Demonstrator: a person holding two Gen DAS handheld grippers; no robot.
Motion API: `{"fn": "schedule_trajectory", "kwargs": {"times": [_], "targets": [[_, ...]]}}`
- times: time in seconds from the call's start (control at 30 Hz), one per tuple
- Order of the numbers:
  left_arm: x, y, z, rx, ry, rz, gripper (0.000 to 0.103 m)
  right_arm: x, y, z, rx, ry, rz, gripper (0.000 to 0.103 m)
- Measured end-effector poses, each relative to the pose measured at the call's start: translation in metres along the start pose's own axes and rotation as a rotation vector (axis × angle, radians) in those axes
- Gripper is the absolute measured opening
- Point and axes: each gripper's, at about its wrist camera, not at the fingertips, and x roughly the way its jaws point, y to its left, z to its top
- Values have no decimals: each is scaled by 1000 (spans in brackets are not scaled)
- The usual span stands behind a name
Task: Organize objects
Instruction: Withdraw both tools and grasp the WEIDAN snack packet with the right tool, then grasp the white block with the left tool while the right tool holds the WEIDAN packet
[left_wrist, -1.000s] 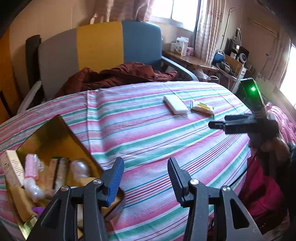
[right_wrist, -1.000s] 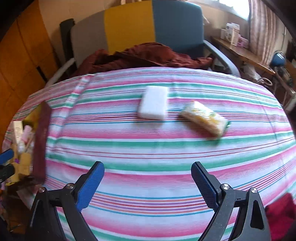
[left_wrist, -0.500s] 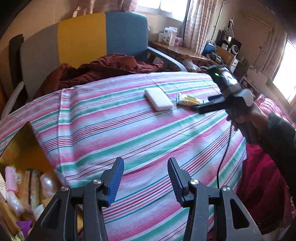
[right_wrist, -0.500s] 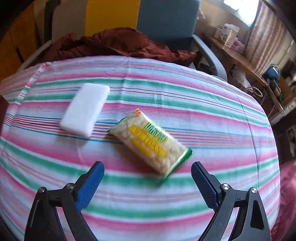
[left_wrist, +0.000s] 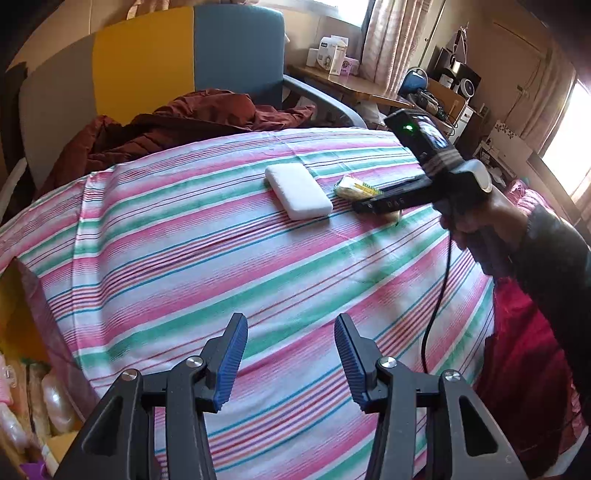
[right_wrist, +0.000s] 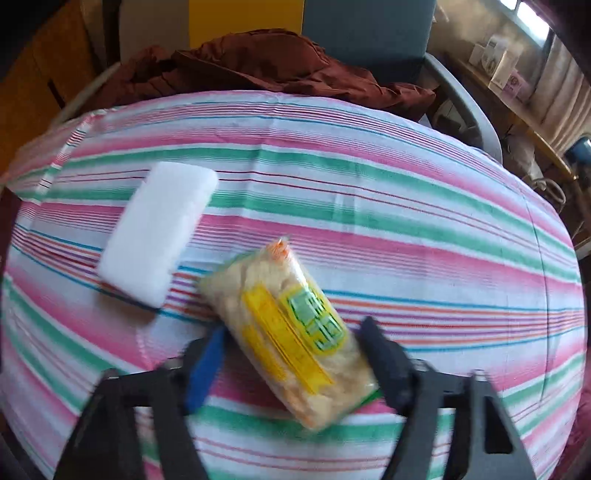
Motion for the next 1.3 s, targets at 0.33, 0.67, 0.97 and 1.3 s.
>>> {"fn": "schedule_trajectory", "kwargs": {"times": [0.33,0.67,0.97,1.3], "targets": [[39,-6,45,-32,27,-1,49,-30,30,-63,25,18,-31,49],[100,-7,103,-82,63,31,66,-34,26,-75,38,-15,4,52],[150,-20,140,-84,95,94,81,-43,26,-75,59,-47,43,73],[178,-22,140,-29,122,182,60,-30,21,-69,53,-51,20,63]]}}
